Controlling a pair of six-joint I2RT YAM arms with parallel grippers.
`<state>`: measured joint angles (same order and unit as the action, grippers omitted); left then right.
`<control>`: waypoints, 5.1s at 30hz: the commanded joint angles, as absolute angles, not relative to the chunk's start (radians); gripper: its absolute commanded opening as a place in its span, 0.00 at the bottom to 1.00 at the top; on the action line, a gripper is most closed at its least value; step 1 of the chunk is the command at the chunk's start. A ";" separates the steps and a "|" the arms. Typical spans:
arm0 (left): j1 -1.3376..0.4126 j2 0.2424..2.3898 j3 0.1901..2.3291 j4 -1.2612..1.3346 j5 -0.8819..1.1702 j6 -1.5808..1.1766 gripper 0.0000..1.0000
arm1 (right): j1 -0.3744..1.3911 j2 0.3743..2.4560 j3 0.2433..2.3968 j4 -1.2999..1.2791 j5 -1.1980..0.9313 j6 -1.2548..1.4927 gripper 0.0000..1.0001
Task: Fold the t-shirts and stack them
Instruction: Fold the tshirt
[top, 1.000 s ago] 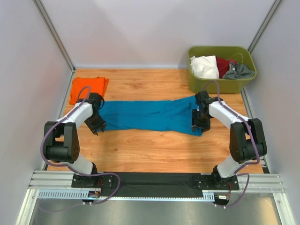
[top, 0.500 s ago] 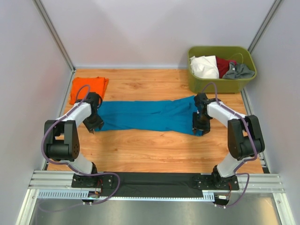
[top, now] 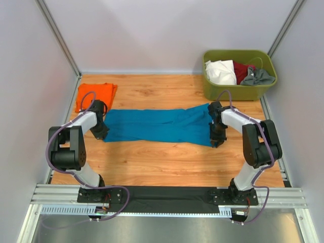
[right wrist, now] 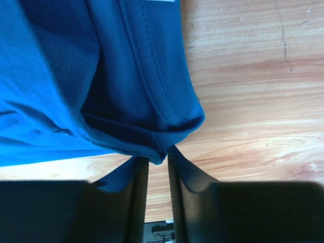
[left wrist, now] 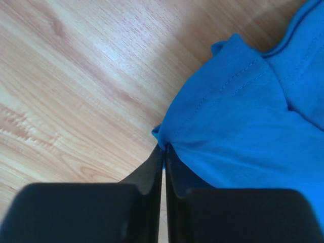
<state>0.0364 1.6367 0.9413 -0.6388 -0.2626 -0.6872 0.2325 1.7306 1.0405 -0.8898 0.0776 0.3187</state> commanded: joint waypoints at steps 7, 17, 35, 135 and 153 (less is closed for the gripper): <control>0.057 1.695 0.972 -0.670 -0.354 -0.560 0.00 | 0.215 1.744 1.098 -0.914 0.164 0.313 0.09; 0.057 1.721 0.989 -0.701 -0.422 -0.417 0.00 | 0.186 1.750 1.112 -0.925 0.184 0.314 0.05; 0.057 1.548 1.072 -0.868 -0.269 -0.379 0.59 | 0.187 1.642 1.207 -1.060 0.074 0.334 0.42; -0.802 1.583 1.049 -0.713 0.038 -0.641 0.68 | 0.522 2.473 2.341 -0.821 0.058 0.437 0.99; -0.923 1.793 1.101 -0.724 0.075 -0.842 0.68 | 0.460 2.694 2.499 -0.729 0.086 0.442 1.00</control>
<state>-0.9005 1.7428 1.0615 -0.7395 0.0551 -0.7998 0.5003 2.6343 2.4592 -0.7876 0.0772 0.4297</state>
